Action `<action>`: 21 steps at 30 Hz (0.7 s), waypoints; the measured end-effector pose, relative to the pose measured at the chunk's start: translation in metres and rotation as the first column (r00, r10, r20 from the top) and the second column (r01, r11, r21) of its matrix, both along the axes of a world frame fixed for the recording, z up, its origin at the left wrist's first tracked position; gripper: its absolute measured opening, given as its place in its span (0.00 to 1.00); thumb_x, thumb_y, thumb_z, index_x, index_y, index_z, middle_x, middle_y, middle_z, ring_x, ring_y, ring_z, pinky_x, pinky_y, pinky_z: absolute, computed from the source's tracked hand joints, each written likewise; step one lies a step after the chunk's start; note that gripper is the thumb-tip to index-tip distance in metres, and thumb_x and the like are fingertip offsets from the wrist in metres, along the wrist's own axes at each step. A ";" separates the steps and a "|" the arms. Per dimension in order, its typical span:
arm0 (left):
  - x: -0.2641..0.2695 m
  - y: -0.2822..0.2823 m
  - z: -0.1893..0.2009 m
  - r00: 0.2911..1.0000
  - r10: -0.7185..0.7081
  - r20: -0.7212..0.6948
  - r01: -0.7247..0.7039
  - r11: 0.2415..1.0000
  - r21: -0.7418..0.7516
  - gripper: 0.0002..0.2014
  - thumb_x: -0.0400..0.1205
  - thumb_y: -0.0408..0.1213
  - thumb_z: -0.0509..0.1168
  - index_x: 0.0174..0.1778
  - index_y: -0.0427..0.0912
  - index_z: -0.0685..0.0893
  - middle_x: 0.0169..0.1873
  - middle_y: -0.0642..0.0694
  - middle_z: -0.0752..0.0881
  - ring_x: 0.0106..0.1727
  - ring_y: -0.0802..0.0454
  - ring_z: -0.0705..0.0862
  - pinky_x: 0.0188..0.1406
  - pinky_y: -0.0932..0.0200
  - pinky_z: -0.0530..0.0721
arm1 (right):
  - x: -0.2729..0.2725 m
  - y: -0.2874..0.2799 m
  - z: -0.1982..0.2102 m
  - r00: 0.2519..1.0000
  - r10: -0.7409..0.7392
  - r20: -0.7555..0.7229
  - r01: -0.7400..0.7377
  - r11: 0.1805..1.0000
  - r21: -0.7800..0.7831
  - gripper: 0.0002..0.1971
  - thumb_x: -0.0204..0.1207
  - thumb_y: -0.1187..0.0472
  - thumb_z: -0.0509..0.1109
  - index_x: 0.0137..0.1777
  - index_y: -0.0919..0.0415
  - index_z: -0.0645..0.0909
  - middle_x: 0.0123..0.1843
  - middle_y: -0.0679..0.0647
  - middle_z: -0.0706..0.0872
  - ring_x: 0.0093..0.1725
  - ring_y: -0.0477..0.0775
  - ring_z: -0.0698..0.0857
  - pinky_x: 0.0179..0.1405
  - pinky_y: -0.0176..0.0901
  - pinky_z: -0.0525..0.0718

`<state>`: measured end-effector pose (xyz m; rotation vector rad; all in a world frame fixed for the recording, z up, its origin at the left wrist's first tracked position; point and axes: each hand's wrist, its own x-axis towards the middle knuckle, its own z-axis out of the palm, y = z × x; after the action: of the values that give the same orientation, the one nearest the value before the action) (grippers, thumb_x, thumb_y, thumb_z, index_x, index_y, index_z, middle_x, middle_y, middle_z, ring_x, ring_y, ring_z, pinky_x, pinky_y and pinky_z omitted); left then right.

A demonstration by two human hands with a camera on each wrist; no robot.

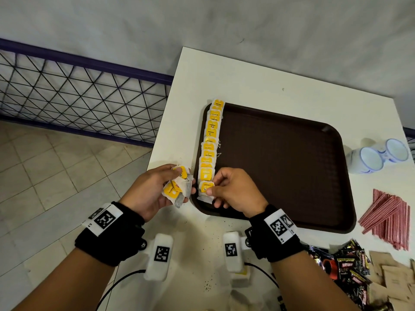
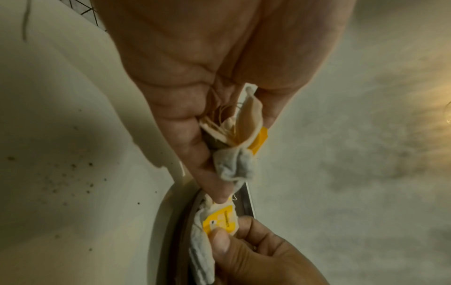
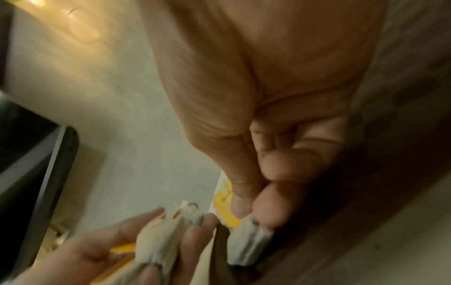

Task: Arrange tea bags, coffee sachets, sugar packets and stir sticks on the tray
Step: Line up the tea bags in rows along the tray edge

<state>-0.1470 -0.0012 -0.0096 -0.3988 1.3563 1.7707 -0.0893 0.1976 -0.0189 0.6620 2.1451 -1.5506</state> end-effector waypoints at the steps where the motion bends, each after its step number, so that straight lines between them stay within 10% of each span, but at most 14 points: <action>1: 0.000 0.000 0.000 1.000 0.002 0.003 -0.002 1.000 -0.004 0.12 0.88 0.35 0.61 0.60 0.34 0.87 0.60 0.25 0.87 0.49 0.33 0.89 0.42 0.48 0.90 | -0.001 0.000 -0.002 1.000 0.003 -0.014 -0.002 0.999 0.050 0.10 0.72 0.68 0.80 0.45 0.68 0.80 0.33 0.63 0.89 0.25 0.56 0.87 0.17 0.37 0.76; 12: -0.003 0.002 -0.001 0.997 0.028 0.065 -0.029 1.000 0.012 0.19 0.89 0.44 0.59 0.62 0.32 0.87 0.57 0.29 0.90 0.50 0.33 0.90 0.43 0.47 0.90 | 0.003 -0.015 -0.004 0.994 -0.104 -0.028 0.107 0.990 0.096 0.13 0.74 0.66 0.79 0.43 0.68 0.76 0.31 0.61 0.90 0.27 0.60 0.90 0.25 0.49 0.88; 17: -0.005 0.005 0.001 0.998 -0.040 0.041 0.038 0.999 0.034 0.19 0.84 0.44 0.64 0.63 0.33 0.86 0.56 0.32 0.90 0.50 0.35 0.88 0.42 0.48 0.88 | 0.002 -0.006 0.008 0.990 0.005 -0.140 0.049 0.925 0.377 0.11 0.72 0.53 0.81 0.39 0.56 0.81 0.33 0.50 0.87 0.31 0.48 0.87 0.32 0.45 0.87; 21: -0.005 0.012 0.004 0.974 -0.170 -0.147 0.175 0.984 0.021 0.15 0.74 0.30 0.74 0.57 0.34 0.89 0.51 0.37 0.91 0.40 0.46 0.87 0.34 0.55 0.83 | -0.013 0.006 0.027 0.940 0.032 -0.340 0.017 0.990 0.141 0.06 0.75 0.60 0.79 0.50 0.52 0.88 0.45 0.50 0.88 0.40 0.43 0.85 0.47 0.47 0.87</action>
<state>-0.1517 0.0108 -0.0058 -0.1313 1.4148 1.7020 -0.1028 0.2036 0.0080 0.4522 2.5281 -1.6166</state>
